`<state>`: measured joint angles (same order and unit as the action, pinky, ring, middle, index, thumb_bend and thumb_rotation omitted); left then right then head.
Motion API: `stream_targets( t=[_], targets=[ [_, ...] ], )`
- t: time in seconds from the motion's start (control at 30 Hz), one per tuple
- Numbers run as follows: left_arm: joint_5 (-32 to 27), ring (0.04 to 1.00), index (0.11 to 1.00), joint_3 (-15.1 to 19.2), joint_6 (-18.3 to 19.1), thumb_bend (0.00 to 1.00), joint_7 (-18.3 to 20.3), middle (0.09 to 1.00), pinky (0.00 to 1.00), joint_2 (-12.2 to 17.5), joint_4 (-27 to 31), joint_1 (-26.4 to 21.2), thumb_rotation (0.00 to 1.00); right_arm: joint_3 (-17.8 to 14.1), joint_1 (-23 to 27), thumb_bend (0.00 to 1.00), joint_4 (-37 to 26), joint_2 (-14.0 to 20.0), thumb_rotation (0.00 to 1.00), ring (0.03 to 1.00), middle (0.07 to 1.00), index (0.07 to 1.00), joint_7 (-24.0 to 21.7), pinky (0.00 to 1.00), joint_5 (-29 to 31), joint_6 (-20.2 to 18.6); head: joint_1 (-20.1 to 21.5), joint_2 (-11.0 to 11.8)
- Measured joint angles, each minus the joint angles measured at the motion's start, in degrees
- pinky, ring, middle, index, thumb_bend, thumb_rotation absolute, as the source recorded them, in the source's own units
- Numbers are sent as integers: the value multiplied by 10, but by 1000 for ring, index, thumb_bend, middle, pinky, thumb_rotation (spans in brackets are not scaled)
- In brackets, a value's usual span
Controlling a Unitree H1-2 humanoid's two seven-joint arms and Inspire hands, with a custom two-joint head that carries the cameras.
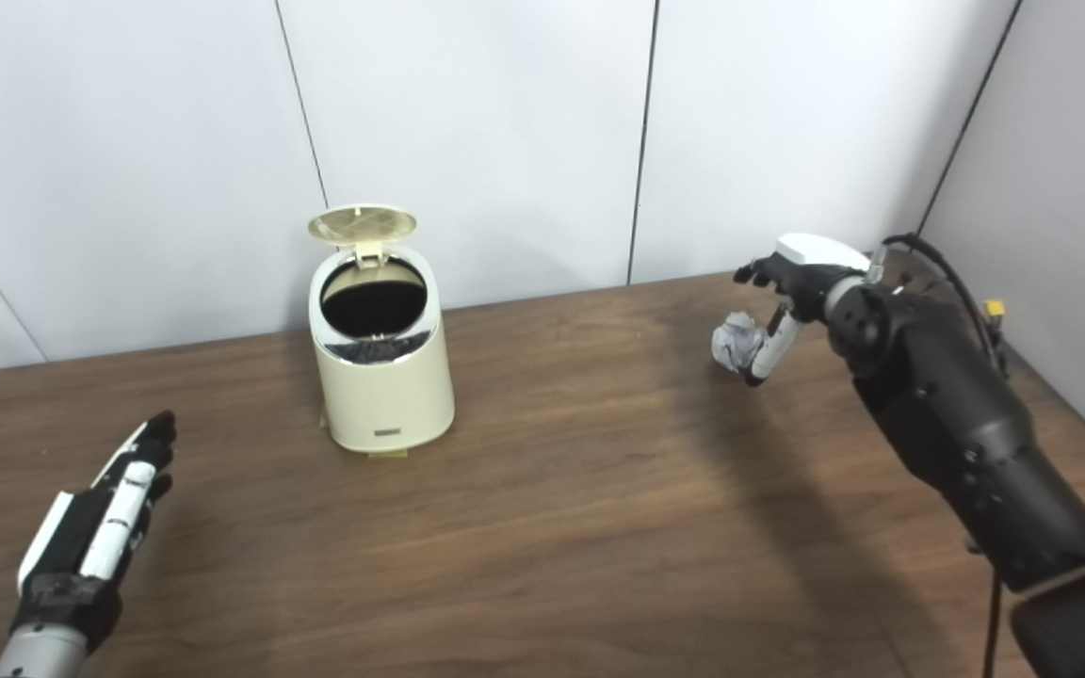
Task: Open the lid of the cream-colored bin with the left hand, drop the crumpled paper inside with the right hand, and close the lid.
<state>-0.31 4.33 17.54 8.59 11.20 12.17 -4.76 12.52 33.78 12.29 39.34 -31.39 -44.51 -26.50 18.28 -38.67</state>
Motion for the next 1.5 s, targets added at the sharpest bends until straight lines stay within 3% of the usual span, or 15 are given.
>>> stream_targets(
  t=[0.23,0.6,0.73,0.87,1.03,1.07,1.13,1.17,1.27,1.4,1.47,1.5],
  targets=[
    [0,1000,1000,0,8,514,3,979,1000,2,2,1,836,34,24,936,69,-34,163,865,906,859,52,772,-22,2,1,-1],
    [12,998,1000,-8,9,503,3,977,1000,17,17,6,844,74,47,930,120,-45,162,859,882,853,91,811,-47,5,5,-6],
    [13,995,1000,-9,11,483,2,975,998,20,17,6,836,74,47,928,121,-45,136,804,844,828,93,675,-48,5,4,-10],
    [23,990,1000,-14,12,473,2,970,991,22,20,6,838,74,47,922,122,-41,122,662,723,808,93,520,-47,9,4,-11],
    [28,991,1000,-15,13,474,3,967,998,26,22,6,828,61,47,913,124,-32,77,732,751,795,91,583,-33,9,6,-14],
    [28,992,1000,-15,15,469,4,970,998,26,24,6,828,50,47,914,125,-32,80,670,700,793,89,533,-28,5,6,-14],
    [25,998,1000,-14,18,453,7,976,1000,27,24,6,815,38,47,921,128,-32,91,460,528,786,89,359,-17,0,7,-13],
    [22,999,1000,-14,22,450,8,978,1000,27,24,6,811,32,47,922,130,-32,92,420,495,784,88,325,-12,-1,8,-13],
    [9,1000,1000,-10,31,464,12,981,1000,27,24,6,790,23,47,914,136,-31,116,631,693,785,77,494,2,-1,8,-13],
    [3,1000,1000,-11,35,474,12,984,1000,27,24,6,782,17,47,904,136,-32,128,629,680,795,70,506,10,-1,6,-15],
    [3,1000,1000,-14,38,479,13,989,1000,27,24,5,783,15,47,910,136,-32,144,714,741,802,71,572,10,-1,6,-15],
    [3,1000,1000,-16,40,486,14,993,1000,28,24,4,779,13,47,921,136,-33,178,799,797,809,71,675,8,-1,6,-15]
  ],
)
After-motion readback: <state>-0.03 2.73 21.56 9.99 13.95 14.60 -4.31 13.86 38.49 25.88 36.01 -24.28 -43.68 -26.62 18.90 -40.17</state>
